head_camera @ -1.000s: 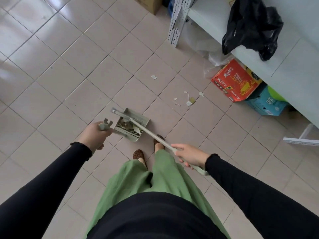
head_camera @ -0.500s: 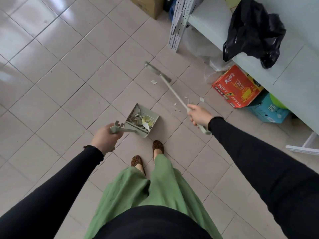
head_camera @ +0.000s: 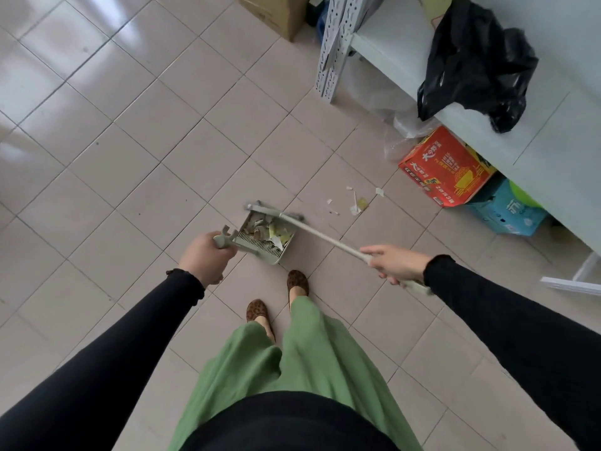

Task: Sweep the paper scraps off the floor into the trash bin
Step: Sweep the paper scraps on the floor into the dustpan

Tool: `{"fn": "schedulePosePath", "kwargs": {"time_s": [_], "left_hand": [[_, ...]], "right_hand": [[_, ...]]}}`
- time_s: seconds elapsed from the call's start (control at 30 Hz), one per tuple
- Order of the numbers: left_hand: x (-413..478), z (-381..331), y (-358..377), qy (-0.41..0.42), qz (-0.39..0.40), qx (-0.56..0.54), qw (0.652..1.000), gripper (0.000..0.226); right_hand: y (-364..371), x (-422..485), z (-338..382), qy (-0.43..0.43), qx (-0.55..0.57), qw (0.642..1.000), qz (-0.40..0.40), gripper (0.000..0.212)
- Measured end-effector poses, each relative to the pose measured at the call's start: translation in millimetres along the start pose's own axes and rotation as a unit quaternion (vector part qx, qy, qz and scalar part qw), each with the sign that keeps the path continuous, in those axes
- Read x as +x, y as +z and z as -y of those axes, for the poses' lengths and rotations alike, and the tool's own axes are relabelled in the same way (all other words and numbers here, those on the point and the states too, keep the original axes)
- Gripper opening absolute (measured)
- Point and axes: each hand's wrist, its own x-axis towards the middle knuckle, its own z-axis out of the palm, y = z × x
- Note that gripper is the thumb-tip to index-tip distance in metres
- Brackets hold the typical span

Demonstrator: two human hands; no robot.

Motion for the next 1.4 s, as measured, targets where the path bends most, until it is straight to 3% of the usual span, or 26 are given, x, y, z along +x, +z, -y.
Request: {"fn": "schedulePosePath", "kwargs": {"time_s": [0.17,0.57,0.9,1.17,1.4], "left_hand": [[-9.0,7.0,2.6,0.010,0.001,0.002,1.000,0.013],[-53.9,38.6,28.6,0.095,0.028,0.061,0.993,0.013],[-92.6,7.8,107.1,0.105,0.044,0.093,0.989,0.016],[-113.4,-29.3,203.8,0.072,0.034,0.063,0.995,0.016],[-126.0,-53.8,249.9,0.040,0.027,0.057,0.997,0.011]], "right_hand": [[24.6,-58.5,-41.8,-0.018,0.032,0.999,0.004,0.048],[95.7,-70.2,-92.3,-0.040,0.144,0.981,-0.124,0.051],[27.2,-54.9,-160.3,-0.013,0.201,0.957,-0.211,0.050],[-43.5,5.6,-206.4,0.063,0.118,0.973,-0.186,0.044],[-9.0,-41.6,-267.1,0.045,0.036,0.992,-0.109,0.043]]}}
